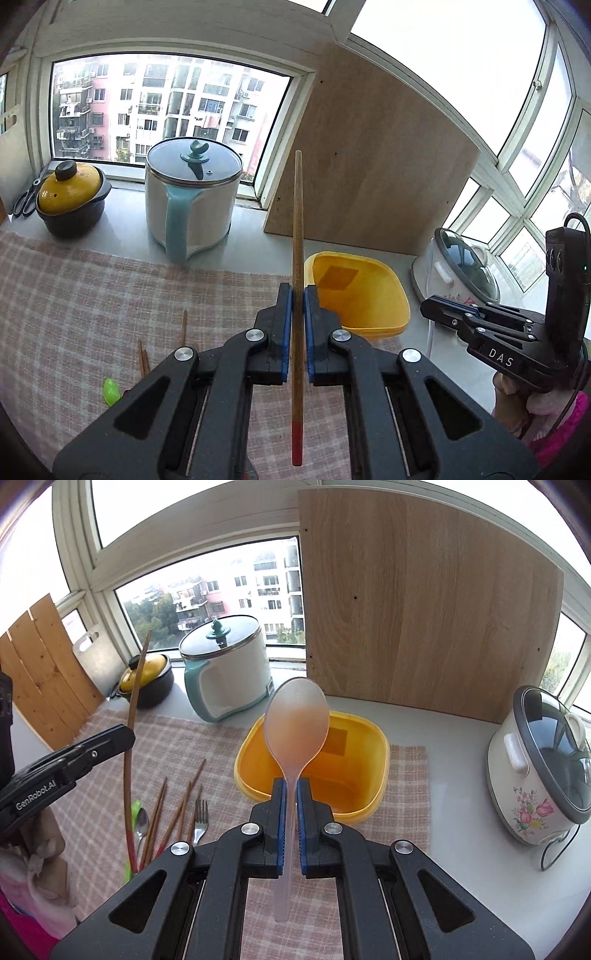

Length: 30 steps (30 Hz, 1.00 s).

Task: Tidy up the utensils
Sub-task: 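Lift the chopstick with the left tool while the right tool carries the clear spoon to the yellow container, then open the left gripper dropping the chopstick into the container while the right gripper releases the clear spoon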

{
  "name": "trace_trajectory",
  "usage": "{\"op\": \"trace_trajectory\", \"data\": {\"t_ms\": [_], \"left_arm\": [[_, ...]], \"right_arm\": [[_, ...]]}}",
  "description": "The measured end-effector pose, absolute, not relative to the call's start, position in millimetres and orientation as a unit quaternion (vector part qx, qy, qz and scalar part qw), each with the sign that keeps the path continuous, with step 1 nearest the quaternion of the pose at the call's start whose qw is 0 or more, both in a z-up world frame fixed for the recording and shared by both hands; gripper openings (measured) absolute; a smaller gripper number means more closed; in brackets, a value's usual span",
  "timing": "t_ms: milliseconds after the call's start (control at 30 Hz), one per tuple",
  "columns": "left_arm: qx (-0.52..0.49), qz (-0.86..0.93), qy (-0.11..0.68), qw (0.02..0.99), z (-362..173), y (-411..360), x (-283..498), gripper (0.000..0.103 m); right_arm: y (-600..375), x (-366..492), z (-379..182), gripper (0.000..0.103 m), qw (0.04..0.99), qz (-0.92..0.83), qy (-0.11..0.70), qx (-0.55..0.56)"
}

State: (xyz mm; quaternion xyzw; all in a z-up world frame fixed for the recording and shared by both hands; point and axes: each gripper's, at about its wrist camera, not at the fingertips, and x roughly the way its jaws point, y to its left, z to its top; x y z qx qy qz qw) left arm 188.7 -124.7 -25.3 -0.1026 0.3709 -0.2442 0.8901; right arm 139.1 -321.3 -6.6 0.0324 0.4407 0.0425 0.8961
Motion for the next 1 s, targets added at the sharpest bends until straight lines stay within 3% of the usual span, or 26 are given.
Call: {"op": "trace_trajectory", "data": {"t_ms": [633,1000], "left_arm": [[-0.109,-0.261,0.351,0.893,-9.0,-199.0,263.2,0.004],[-0.104,-0.252,0.37,0.888,-38.0,-210.9,279.8,0.004]], "right_arm": [[-350.0,212.3,-11.0,0.004,0.905,0.015,0.423,0.042],[-365.5,226.1,-35.3,0.004,0.898,0.002,0.436,0.053]]}}
